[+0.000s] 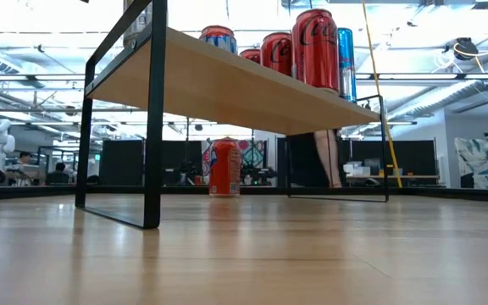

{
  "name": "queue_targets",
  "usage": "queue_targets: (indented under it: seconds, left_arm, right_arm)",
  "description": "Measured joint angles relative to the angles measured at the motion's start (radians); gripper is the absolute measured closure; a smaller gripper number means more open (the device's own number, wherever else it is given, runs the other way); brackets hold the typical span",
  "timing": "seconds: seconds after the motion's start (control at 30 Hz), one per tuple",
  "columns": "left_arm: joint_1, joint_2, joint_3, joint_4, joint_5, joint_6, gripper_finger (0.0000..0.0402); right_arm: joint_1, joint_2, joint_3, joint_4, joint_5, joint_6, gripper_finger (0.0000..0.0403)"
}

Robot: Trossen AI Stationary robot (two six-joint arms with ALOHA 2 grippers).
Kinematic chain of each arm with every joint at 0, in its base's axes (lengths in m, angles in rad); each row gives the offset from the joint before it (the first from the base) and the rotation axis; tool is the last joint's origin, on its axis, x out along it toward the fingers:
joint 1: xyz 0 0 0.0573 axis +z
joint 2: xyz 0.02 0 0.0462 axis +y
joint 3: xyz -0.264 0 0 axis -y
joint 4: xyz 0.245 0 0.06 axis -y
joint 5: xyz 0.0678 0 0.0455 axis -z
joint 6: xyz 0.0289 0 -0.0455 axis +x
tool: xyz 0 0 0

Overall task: Place canned beverage on shelf
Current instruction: Put the top white soda can on the shelf

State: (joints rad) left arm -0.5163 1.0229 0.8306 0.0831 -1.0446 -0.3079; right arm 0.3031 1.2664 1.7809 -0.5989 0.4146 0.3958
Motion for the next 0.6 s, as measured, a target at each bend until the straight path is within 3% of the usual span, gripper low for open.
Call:
queue_targets:
  seconds: [0.1, 0.2, 0.6]
  left_arm:
    - [0.000, -0.001, -0.032, 0.107, -0.033, 0.073, 0.0144]
    - [0.018, 0.009, -0.039, 0.111, -0.063, 0.109, 0.0144]
    - [0.084, 0.072, -0.040, 0.091, -0.010, 0.078, 0.0143]
  right_arm:
    - [0.000, -0.020, 0.000, -0.021, 0.000, -0.013, 0.0096]
    - [0.000, -0.033, 0.000, -0.023, 0.000, -0.032, 0.0096]
    - [-0.002, -0.034, 0.000, -0.025, 0.002, -0.068, 0.0096]
